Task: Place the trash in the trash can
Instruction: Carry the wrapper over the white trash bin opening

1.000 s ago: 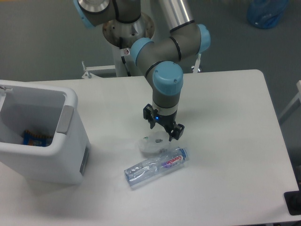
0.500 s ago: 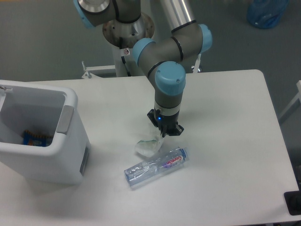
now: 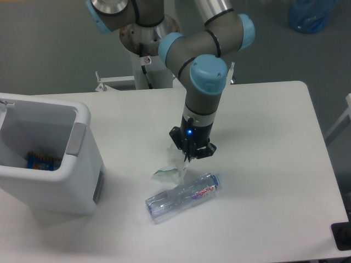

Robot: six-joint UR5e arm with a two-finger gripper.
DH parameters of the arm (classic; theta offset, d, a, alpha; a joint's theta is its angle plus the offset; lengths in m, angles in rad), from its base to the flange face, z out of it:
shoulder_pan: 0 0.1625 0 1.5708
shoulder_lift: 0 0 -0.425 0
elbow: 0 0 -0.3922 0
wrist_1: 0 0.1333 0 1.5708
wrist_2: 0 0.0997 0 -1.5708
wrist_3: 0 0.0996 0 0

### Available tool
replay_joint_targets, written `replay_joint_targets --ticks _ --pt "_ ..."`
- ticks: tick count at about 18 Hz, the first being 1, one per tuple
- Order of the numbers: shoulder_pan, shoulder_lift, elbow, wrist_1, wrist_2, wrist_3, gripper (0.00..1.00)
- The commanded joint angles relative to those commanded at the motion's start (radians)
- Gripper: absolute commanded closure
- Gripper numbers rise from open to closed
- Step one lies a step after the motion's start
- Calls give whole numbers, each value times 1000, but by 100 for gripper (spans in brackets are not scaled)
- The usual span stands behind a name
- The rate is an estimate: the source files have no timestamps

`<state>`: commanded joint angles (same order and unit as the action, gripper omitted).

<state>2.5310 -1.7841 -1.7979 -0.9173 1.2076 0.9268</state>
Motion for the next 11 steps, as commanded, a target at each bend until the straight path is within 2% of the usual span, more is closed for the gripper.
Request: replay_joint_targets --ticks 6,11 --pt "-9 64 66 0 -221 -181 100" --pt "-32 143 133 2 -333 -288 100"
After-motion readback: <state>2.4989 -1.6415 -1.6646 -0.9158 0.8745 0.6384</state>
